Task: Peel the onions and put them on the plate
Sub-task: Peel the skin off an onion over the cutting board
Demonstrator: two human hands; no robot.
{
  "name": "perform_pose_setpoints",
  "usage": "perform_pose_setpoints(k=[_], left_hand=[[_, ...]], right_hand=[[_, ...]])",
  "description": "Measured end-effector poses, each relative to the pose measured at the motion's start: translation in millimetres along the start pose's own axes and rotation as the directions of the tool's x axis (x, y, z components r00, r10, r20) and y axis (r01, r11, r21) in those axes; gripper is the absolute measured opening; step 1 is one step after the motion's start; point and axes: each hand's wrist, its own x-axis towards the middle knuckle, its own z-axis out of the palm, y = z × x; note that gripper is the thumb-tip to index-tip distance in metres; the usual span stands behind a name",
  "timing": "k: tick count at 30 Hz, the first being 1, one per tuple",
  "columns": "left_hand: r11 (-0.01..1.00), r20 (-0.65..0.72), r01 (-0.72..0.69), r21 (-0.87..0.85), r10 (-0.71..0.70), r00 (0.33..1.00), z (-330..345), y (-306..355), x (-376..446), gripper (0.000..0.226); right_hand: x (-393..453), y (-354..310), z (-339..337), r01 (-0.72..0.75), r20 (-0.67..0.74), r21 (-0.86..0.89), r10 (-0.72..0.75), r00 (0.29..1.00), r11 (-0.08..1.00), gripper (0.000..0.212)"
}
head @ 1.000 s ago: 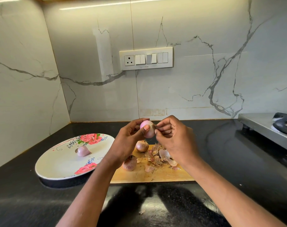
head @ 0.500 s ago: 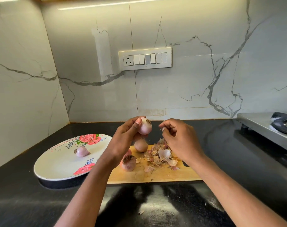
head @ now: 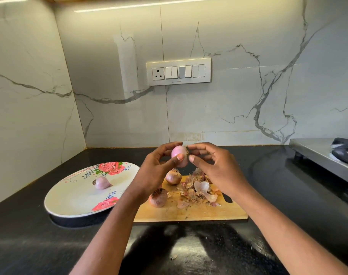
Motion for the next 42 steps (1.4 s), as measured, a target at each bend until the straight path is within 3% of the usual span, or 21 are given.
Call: perform_pose_setpoints(k=[6, 13, 18, 24, 32, 35, 38, 42], left_hand=[[0.997, 0.044, 0.005, -0.081, -0.002, 0.999, 0.6, -0.7, -1.1, 0.041], [0.998, 0.007, -0.043, -0.041, 0.043, 0.999, 3.2, 3.5, -1.7, 0.047], [0.995, -0.027, -0.059, -0.074, 0.057, 0.998, 2.7, 2.8, -1.1, 0.054], [0.992, -0.054, -0.086, -0.088, 0.081, 0.995, 1.6, 0.6, -0.4, 0.056], [0.994, -0.061, -0.106, -0.039, 0.104, 0.993, 2.6, 0.7, 0.1, 0.055], [0.991, -0.05, -0.092, -0.097, 0.087, 0.995, 2.3, 2.0, -0.6, 0.054], [0.991, -0.044, -0.083, -0.105, 0.079, 0.996, 2.3, 2.7, -0.7, 0.053], [0.992, -0.052, -0.085, -0.089, 0.081, 0.995, 2.2, 1.5, -0.1, 0.054]], right_hand=[[2.1, 3.6, 3.4, -0.017, -0.053, 0.3, 0.034, 0.998, 0.954, 0.018], [2.7, 5.3, 3.6, 0.068, -0.091, 0.07, -0.062, 0.994, 0.995, 0.004], [1.4, 4.2, 3.1, -0.031, -0.104, 0.146, 0.047, 0.993, 0.989, 0.015], [1.0, 2.9, 2.3, -0.043, -0.013, 0.219, 0.047, 0.999, 0.975, 0.028], [-1.0, 4.2, 2.2, -0.015, -0.096, 0.168, 0.032, 0.995, 0.986, 0.01], [1.4, 4.1, 3.2, -0.044, -0.131, 0.228, 0.075, 0.989, 0.973, 0.01], [3.3, 3.4, 2.4, -0.091, -0.096, 0.327, 0.129, 0.987, 0.941, 0.01], [1.5, 1.3, 2.4, -0.098, -0.03, 0.308, 0.112, 0.993, 0.946, 0.012]])
